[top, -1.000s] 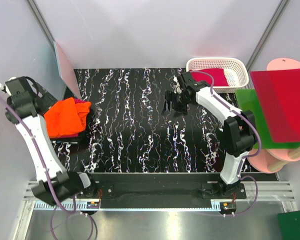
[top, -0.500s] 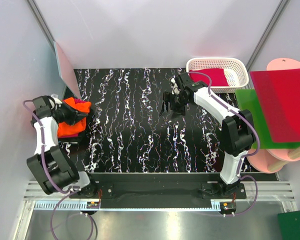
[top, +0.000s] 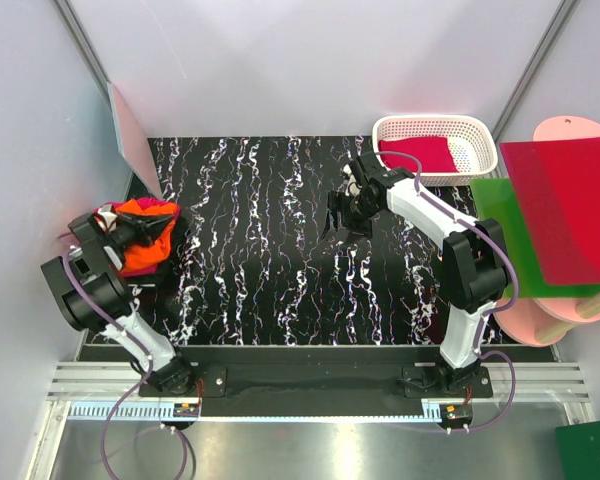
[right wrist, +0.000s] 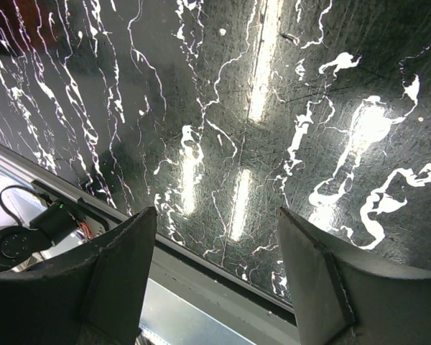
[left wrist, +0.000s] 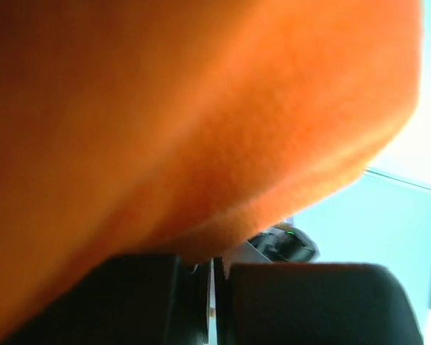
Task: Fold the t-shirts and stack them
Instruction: Put the neatly folded tshirt into the corner of the board with the left arm
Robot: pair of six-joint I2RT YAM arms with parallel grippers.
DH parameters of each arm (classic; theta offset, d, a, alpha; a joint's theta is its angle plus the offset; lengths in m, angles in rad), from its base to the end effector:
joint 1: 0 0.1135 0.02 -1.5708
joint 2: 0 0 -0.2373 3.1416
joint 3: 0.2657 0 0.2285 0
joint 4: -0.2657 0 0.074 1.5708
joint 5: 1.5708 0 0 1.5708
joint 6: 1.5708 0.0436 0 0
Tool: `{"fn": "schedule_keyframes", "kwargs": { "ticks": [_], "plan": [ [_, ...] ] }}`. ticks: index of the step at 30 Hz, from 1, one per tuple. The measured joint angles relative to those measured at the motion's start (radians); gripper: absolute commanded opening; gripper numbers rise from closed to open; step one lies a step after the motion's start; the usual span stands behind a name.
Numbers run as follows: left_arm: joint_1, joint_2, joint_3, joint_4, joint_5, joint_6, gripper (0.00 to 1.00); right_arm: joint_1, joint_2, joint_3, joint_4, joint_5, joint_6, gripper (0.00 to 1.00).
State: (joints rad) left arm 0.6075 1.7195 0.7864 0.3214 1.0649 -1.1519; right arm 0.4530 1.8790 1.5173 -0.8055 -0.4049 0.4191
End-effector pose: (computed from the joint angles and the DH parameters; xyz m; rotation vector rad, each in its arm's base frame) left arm 0.2784 0.1471 0.1521 -1.1899 1.8069 -1.4632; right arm 0.3200 0.1749 0.2128 -0.1677 2.8432 0.7753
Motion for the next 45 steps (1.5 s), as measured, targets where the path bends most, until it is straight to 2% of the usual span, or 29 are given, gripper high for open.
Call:
{"fn": "schedule_keyframes", "kwargs": {
  "ticks": [8, 13, 18, 19, 20, 21, 22, 23, 29, 32, 34, 35, 37, 39, 42, 45],
  "plan": [
    [0.051, 0.197, 0.000, 0.556, 0.137, -0.338, 0.00, 0.000, -0.001, 0.000, 0.000, -0.001, 0.000, 0.76],
    [0.053, 0.306, -0.001, 0.916, 0.165, -0.566, 0.00, 0.000, -0.001, 0.000, 0.000, -0.001, 0.000, 0.76],
    [0.052, 0.353, -0.008, 1.092, 0.171, -0.701, 0.00, 0.000, 0.000, 0.005, -0.002, -0.001, 0.000, 0.76],
    [0.052, 0.350, -0.008, 1.096, 0.171, -0.715, 0.07, 0.000, 0.000, 0.009, -0.002, -0.001, 0.000, 0.76],
    [0.052, 0.342, -0.008, 1.094, 0.171, -0.728, 0.19, 0.000, 0.000, 0.013, -0.002, -0.001, 0.000, 0.76],
    [0.052, 0.330, -0.009, 1.086, 0.171, -0.743, 0.40, 0.000, 0.000, 0.016, -0.001, -0.001, 0.001, 0.75],
    [0.051, 0.315, -0.009, 1.078, 0.173, -0.754, 0.86, 0.000, 0.000, 0.017, 0.000, -0.001, 0.001, 0.76],
    [0.047, 0.286, -0.011, 1.055, 0.173, -0.780, 0.99, 0.000, 0.000, 0.018, 0.000, -0.001, 0.001, 0.76],
    [-0.002, 0.024, -0.012, 0.989, 0.143, -0.829, 0.99, 0.000, 0.000, 0.018, -0.001, 0.003, 0.001, 0.76],
    [-0.089, -0.145, -0.038, 0.990, 0.101, -0.782, 0.99, 0.001, 0.000, 0.018, -0.001, 0.025, 0.001, 0.77],
    [-0.179, -0.263, -0.066, 0.871, 0.085, -0.615, 0.99, 0.001, -0.001, 0.018, -0.002, 0.053, 0.000, 0.76],
    [-0.227, -0.320, -0.066, 0.729, 0.057, -0.457, 0.99, 0.001, -0.002, 0.018, -0.001, 0.068, 0.000, 0.76],
    [-0.359, -0.399, 0.006, 0.291, -0.078, -0.115, 0.99, 0.001, -0.005, 0.018, -0.005, 0.100, -0.005, 0.76],
    [-0.518, -0.402, 0.135, -0.124, -0.296, 0.199, 0.99, 0.001, -0.016, 0.018, -0.009, 0.143, -0.009, 0.77],
    [-0.686, -0.386, 0.205, -0.459, -0.519, 0.436, 0.99, 0.001, -0.047, 0.018, -0.015, 0.192, -0.016, 0.77],
    [-0.760, -0.358, 0.206, -0.704, -0.694, 0.562, 0.99, 0.002, -0.090, 0.018, -0.023, 0.249, -0.021, 0.76]
  ]
}}
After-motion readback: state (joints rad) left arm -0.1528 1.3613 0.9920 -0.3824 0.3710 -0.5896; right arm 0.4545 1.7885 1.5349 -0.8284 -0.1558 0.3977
